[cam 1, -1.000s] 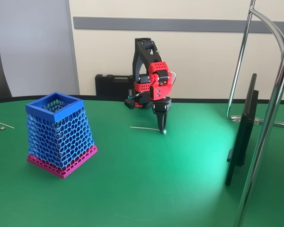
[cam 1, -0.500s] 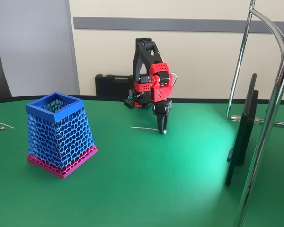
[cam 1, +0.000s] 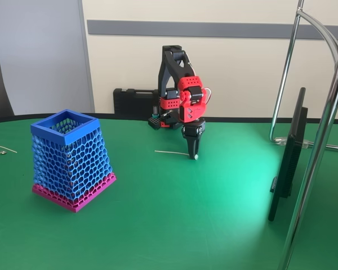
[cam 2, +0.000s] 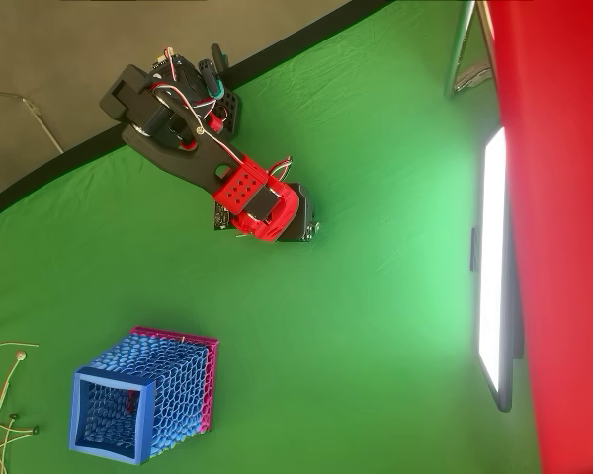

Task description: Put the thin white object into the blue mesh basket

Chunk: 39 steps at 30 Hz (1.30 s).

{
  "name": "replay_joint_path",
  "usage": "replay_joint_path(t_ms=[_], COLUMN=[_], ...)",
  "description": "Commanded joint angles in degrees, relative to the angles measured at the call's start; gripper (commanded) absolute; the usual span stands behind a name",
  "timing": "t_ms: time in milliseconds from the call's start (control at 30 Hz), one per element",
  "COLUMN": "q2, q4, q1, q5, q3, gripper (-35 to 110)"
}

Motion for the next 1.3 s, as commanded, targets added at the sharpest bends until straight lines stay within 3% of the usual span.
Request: replay_joint_path(t_ms=[0,967,1267], q2=[-0.1,0.1,3.9], q4=[0.7,0.1,-0.5], q1=[0.7,0.7,5.3], q5=[0.2,-3.7,-7.5], q3=[-2.1,-2.6,-5.8], gripper=[15,3,1])
